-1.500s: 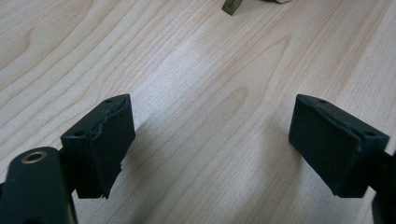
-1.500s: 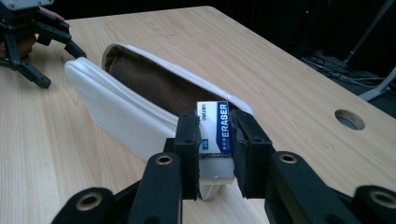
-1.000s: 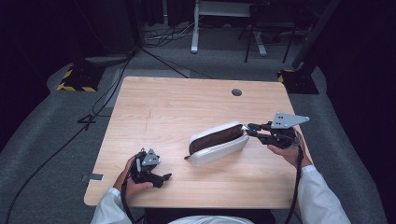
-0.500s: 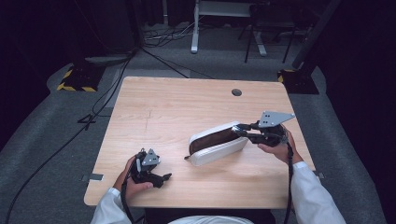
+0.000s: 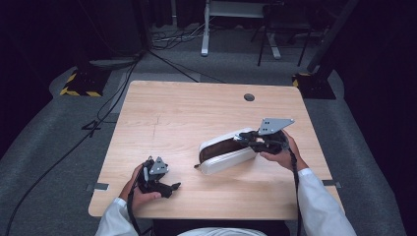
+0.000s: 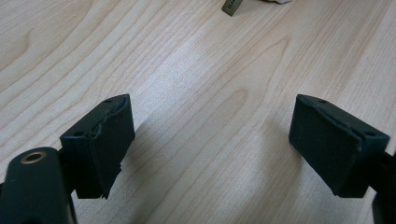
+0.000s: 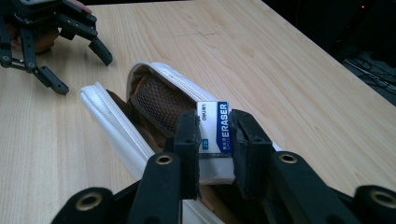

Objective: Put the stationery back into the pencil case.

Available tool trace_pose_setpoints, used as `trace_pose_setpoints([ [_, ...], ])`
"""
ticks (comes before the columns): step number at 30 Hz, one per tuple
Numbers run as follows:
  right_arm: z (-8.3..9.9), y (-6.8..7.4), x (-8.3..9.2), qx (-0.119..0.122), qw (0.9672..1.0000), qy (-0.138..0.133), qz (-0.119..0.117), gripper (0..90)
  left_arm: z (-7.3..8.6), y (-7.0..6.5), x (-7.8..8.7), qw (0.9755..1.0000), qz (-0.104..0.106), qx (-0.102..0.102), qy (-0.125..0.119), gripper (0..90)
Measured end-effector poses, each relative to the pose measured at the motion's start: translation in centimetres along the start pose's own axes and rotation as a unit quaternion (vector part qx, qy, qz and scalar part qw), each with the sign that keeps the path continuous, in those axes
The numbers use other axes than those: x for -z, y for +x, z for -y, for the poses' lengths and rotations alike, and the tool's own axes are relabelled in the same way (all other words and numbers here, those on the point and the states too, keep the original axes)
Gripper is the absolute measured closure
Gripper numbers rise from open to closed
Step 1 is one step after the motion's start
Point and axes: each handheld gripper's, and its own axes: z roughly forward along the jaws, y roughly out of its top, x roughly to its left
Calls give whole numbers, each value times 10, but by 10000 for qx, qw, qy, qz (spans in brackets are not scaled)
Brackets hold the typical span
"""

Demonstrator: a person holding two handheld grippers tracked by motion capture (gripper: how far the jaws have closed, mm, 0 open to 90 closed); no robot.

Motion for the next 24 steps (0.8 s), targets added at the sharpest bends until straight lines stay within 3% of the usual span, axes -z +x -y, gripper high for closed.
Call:
trace_pose_setpoints([
  [12, 1, 1, -19, -10, 9998, 191, -52, 735, 0, 0, 0, 10000, -1, -2, 2, 148],
  [24, 4, -2, -25, -132, 9996, 234, 33, 706, 0, 0, 0, 10000, -2, -4, 2, 148],
])
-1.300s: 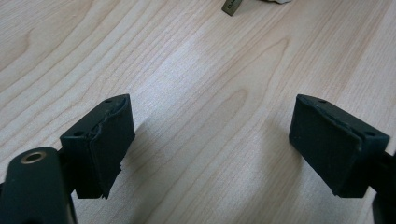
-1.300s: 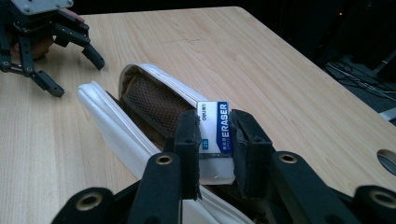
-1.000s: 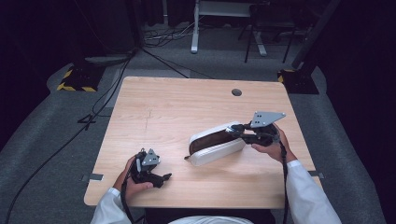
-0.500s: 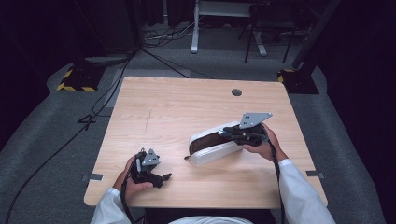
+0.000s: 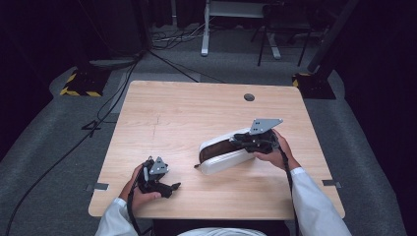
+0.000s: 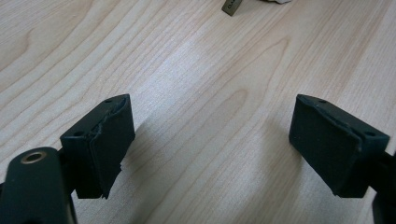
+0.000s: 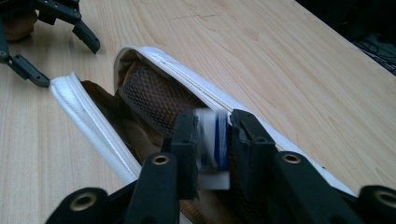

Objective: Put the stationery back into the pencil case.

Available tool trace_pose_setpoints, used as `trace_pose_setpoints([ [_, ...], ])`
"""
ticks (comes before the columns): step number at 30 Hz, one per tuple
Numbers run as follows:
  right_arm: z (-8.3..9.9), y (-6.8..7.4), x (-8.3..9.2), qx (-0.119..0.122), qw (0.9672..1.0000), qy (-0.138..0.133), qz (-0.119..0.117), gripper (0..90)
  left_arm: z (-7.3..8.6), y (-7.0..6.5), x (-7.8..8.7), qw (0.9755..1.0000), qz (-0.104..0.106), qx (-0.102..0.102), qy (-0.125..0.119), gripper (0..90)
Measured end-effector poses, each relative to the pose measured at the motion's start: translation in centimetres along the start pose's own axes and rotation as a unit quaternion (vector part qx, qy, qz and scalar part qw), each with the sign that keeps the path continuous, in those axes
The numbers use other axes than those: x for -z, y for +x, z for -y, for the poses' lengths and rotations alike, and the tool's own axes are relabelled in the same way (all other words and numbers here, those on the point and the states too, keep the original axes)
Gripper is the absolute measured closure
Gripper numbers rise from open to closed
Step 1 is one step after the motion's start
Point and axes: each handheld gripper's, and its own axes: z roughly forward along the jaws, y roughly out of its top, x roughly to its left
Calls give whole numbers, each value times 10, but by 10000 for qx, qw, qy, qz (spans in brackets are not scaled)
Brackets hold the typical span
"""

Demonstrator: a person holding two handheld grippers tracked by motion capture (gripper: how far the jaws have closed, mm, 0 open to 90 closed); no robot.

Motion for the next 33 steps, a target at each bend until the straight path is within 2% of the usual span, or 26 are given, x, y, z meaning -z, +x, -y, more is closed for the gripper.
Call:
trace_pose_setpoints([
  [21, 4, -1, 3, -135, 9998, -21, 122, 633, 0, 0, 0, 10000, -9, 14, -2, 149],
  [33, 4, -3, 13, -243, 9988, -18, 418, 479, 0, 0, 0, 10000, -9, 15, -2, 149],
])
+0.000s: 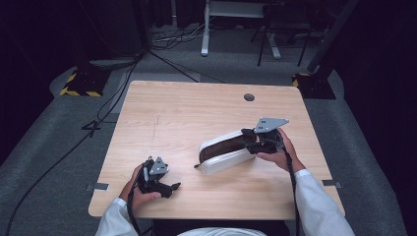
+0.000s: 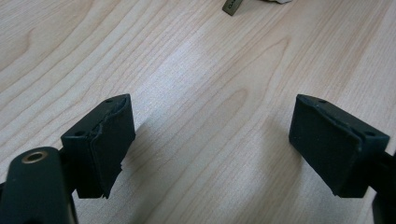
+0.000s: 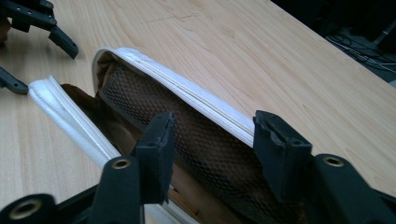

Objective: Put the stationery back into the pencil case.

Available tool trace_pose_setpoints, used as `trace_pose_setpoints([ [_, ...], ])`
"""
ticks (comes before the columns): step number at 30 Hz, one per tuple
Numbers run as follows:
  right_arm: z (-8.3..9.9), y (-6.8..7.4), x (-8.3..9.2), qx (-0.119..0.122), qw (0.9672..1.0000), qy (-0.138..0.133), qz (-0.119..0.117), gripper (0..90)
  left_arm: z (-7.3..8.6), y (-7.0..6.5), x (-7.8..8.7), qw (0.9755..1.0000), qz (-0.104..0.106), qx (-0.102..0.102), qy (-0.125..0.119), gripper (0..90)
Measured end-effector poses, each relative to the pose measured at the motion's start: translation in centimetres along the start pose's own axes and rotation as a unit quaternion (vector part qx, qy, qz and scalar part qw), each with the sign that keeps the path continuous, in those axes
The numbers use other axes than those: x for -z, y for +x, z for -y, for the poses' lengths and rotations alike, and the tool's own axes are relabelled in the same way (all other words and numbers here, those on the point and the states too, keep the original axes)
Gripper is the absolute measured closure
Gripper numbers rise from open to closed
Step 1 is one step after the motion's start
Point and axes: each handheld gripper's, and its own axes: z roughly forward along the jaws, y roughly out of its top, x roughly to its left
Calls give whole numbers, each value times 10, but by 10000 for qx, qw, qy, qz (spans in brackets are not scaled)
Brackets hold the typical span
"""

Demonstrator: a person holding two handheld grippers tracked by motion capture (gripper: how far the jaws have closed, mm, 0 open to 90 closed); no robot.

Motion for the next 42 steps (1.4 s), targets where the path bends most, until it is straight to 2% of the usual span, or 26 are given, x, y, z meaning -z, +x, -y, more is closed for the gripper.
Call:
trace_pose_setpoints([
  [3, 0, -1, 4, 27, 10000, 18, 77, 471, 0, 0, 0, 10000, 0, -2, 0, 149],
  [19, 3, -3, 26, 32, 9987, 171, 470, 302, 0, 0, 0, 10000, 1, 0, -1, 149],
  [30, 10, -3, 42, 22, 9981, 203, 585, 297, 0, 0, 0, 10000, 1, 0, -1, 149],
  [42, 24, 4, 63, 144, 9963, 484, 692, 298, 0, 0, 0, 10000, 0, -1, -1, 149],
])
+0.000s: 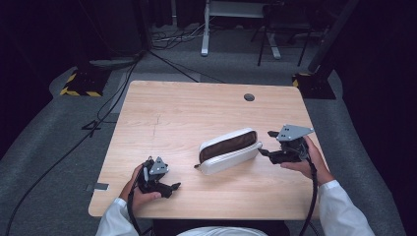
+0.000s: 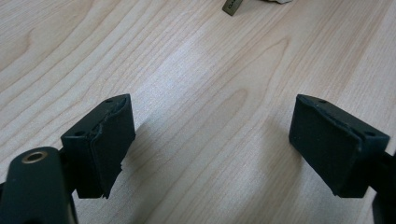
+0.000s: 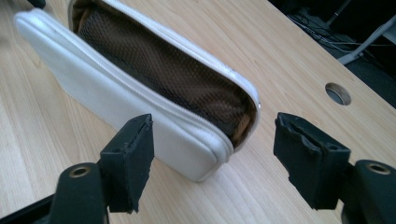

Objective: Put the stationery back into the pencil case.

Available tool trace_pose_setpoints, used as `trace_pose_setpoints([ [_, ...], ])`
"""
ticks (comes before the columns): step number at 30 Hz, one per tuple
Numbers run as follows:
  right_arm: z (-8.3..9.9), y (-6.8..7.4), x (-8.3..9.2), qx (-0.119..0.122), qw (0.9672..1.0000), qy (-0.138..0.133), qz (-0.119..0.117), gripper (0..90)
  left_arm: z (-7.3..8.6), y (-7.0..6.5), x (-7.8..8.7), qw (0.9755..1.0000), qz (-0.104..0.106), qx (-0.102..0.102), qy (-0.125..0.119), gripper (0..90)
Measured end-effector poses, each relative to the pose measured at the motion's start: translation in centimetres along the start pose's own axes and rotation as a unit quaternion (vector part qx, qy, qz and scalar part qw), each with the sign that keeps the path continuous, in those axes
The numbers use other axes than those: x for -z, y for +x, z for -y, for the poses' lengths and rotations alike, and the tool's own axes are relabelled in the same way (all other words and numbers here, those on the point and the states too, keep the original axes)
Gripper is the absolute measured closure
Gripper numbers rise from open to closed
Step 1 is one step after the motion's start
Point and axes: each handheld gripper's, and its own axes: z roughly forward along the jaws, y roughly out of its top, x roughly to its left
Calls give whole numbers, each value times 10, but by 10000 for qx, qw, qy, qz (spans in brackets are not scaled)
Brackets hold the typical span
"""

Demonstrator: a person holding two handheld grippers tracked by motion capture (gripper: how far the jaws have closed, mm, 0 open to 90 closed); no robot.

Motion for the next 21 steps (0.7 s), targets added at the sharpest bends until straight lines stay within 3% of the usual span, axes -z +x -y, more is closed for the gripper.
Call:
trace_pose_setpoints([
  [8, 14, 4, 7, 47, 9999, 106, 103, 299, 0, 0, 0, 10000, 0, 1, 1, 149],
  [12, 24, 7, 9, 89, 9994, 289, 168, 299, 0, 0, 0, 10000, 0, -2, 0, 149],
  [21, 49, 10, 11, -38, 9991, 359, 221, 299, 0, 0, 0, 10000, 1, 1, 1, 149],
])
